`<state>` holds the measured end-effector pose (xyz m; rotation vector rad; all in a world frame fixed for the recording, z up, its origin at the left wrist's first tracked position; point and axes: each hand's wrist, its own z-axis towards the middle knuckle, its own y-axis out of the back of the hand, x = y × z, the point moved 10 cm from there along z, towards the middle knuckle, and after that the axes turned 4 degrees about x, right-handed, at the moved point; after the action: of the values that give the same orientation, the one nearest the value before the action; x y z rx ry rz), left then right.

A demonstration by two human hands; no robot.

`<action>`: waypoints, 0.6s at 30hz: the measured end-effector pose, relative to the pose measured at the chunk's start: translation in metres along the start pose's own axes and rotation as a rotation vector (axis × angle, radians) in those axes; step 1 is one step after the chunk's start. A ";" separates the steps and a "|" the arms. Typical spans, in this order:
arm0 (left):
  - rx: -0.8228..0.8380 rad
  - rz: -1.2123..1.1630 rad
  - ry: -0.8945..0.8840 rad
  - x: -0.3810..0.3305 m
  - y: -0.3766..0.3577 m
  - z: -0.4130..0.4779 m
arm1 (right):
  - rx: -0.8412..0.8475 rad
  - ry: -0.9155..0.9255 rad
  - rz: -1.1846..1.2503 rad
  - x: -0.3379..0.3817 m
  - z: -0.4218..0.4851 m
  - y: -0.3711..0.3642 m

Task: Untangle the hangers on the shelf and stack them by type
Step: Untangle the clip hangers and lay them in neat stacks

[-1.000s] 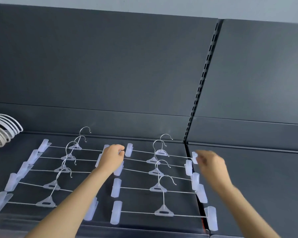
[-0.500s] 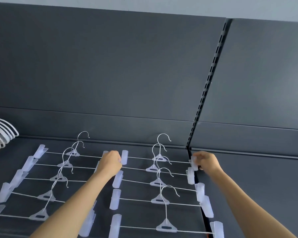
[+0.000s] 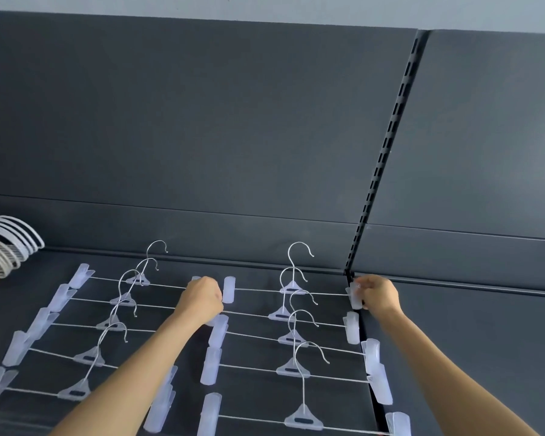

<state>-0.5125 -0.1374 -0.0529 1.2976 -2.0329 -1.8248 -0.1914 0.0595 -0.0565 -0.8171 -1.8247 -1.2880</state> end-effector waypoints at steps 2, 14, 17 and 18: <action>-0.003 -0.023 -0.002 0.000 0.002 0.000 | -0.008 -0.013 0.022 -0.002 0.001 0.002; -0.028 0.027 0.045 -0.015 -0.004 -0.008 | 0.046 0.043 -0.024 0.006 -0.001 -0.013; -0.035 0.028 0.016 -0.017 -0.002 -0.013 | 0.063 0.049 -0.052 0.005 -0.001 -0.016; -0.033 0.016 0.017 -0.016 -0.001 -0.014 | 0.073 0.044 -0.051 0.005 -0.003 -0.016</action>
<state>-0.4935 -0.1376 -0.0431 1.2800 -1.9903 -1.8257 -0.2061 0.0529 -0.0596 -0.7016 -1.8568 -1.2542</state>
